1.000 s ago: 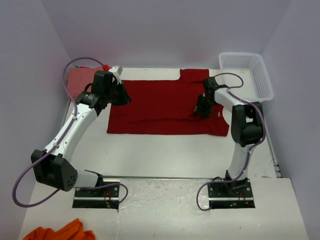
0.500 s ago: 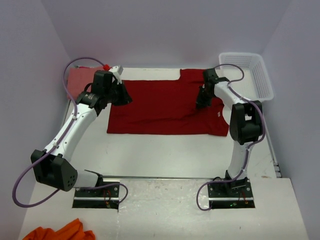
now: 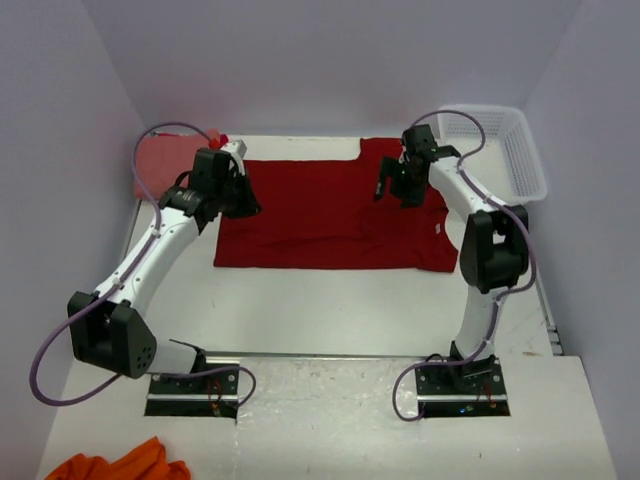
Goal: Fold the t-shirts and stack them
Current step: Fold the flattened tshirt in 1/3 of the way
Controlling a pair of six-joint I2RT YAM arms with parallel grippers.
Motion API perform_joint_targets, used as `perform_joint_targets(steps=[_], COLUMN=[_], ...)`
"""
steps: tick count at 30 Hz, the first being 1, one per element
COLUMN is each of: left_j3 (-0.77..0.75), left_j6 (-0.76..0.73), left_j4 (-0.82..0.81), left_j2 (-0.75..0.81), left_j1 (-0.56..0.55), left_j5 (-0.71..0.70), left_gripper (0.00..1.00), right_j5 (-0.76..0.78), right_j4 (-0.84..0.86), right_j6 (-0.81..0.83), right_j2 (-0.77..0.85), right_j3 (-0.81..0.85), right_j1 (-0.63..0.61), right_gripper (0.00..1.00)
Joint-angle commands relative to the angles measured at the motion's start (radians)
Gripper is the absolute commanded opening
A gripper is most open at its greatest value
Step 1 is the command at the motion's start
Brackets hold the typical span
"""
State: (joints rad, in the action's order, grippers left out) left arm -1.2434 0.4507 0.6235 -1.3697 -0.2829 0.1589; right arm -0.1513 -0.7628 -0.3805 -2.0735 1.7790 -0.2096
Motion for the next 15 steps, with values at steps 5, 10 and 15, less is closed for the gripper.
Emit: perform_joint_targets(steps=[5,10,15], left_j3=[0.065,0.079,0.192], left_j6=[0.02,0.04,0.086], left_j4=[-0.071,-0.11,-0.116], left_j2=[-0.134,-0.207,-0.161], left_j1=[-0.007,-0.009,-0.019], left_j5=[-0.021,0.05,0.048], left_gripper=[0.0,0.0,0.0], right_j5=[-0.034,-0.034,-0.037], right_j4=[0.091,0.148,0.189], right_j6=[-0.083,-0.093,-0.129], right_j2=[0.43,0.466,0.426], right_j3=[-0.424,-0.558,-0.608], right_j1=[-0.056,-0.137,-0.155], right_gripper=[0.0,0.0,0.0])
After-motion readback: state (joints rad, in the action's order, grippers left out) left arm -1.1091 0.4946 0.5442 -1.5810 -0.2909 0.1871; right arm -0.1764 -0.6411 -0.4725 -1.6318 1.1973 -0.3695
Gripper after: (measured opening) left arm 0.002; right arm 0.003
